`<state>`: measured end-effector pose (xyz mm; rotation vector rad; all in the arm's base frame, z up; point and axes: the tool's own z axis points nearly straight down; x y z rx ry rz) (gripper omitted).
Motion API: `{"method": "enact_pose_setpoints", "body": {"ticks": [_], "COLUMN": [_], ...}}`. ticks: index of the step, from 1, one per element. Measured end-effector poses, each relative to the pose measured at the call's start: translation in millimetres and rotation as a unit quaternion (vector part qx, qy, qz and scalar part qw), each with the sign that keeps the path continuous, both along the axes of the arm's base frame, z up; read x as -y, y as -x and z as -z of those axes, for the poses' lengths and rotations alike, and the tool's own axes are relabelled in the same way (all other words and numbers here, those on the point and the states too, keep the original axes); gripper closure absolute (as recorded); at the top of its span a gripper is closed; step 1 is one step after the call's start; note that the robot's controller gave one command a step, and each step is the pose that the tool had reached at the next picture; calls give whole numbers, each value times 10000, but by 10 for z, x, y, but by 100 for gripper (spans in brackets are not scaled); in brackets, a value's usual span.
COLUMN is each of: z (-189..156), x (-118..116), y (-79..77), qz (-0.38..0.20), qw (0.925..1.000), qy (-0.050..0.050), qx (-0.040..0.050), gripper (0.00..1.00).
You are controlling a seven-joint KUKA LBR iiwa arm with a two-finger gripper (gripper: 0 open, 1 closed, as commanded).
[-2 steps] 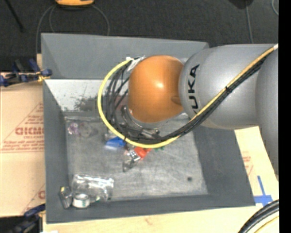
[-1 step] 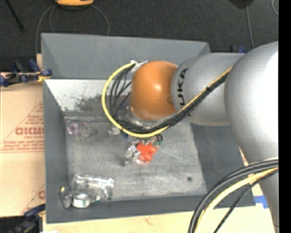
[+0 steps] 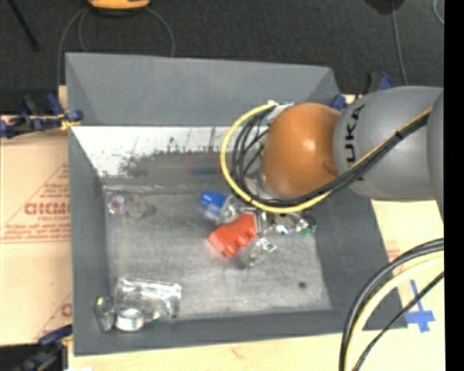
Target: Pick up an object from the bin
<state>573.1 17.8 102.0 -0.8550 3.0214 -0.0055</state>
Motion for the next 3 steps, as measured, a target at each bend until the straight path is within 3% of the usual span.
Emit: {"method": "enact_pose_setpoints", "body": {"ticks": [1, 2, 3], "z": [257, 225, -1343], "x": [54, 65, -25], "y": [-152, -170, -147], "qz": [600, 619, 623], "qw": [9982, 9981, 9980], "qy": [-35, -30, -15], "qx": [-6, 11, 51], "gripper": [0, 100, 100]}}
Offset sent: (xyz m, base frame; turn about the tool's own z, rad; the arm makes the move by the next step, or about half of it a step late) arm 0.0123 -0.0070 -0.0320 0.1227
